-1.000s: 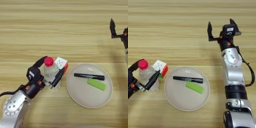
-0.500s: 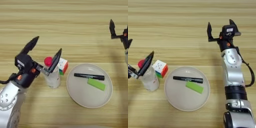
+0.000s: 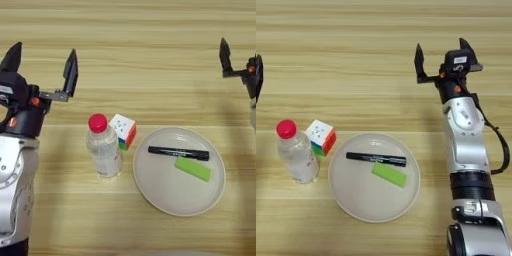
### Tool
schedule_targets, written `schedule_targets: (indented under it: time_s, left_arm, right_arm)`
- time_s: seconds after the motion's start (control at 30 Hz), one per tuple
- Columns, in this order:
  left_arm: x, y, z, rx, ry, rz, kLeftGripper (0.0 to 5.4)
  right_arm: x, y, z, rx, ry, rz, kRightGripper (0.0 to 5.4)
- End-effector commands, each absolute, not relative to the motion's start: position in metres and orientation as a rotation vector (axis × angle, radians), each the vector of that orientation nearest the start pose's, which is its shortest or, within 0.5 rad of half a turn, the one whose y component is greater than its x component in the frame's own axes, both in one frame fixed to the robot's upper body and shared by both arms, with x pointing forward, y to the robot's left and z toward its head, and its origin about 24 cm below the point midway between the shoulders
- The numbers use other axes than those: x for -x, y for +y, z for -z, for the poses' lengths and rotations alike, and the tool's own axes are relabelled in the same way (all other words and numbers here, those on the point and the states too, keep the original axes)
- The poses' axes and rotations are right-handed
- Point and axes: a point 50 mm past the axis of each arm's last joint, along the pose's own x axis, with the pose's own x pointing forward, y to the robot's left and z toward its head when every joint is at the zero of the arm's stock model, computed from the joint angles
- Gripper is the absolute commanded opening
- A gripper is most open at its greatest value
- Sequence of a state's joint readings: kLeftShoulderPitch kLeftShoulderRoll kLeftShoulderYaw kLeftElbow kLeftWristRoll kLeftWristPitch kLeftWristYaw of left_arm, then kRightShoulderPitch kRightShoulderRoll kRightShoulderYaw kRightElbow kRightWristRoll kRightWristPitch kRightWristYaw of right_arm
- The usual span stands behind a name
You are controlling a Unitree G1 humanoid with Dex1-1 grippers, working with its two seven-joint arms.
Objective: Move the objects on the table
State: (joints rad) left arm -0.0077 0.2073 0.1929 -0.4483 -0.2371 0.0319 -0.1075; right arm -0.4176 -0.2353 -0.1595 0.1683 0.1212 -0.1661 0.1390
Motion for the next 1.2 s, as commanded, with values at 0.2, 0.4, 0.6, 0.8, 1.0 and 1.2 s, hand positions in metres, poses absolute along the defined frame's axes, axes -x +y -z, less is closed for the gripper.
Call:
schedule_targets:
  time_s: [0.2,0.4,0.6,0.8,1.0,1.2]
  left_arm:
    - [-0.271,0.218,-0.131,-0.052,-0.401,-0.142,5.36]
    - [-0.288,0.235,-0.124,-0.048,-0.376,-0.196,5.36]
    - [-0.288,0.234,-0.108,-0.018,-0.326,-0.184,5.36]
    - [-0.28,0.225,-0.098,-0.011,-0.309,-0.124,5.36]
    - [-0.27,0.222,-0.09,-0.007,-0.285,-0.078,5.36]
    - [-0.264,0.22,-0.083,0.005,-0.265,-0.071,5.36]
  right_arm:
    - [-0.307,-0.201,-0.149,0.135,-0.445,-0.05,5.4]
    - [-0.296,-0.202,-0.151,0.162,-0.457,-0.058,5.4]
    - [-0.282,-0.2,-0.157,0.193,-0.489,-0.097,5.4]
    - [-0.266,-0.204,-0.149,0.184,-0.47,-0.126,5.4]
    - [-0.246,-0.204,-0.128,0.136,-0.363,-0.297,5.4]
    - [-0.228,-0.2,-0.118,0.151,-0.185,-0.648,5.4]
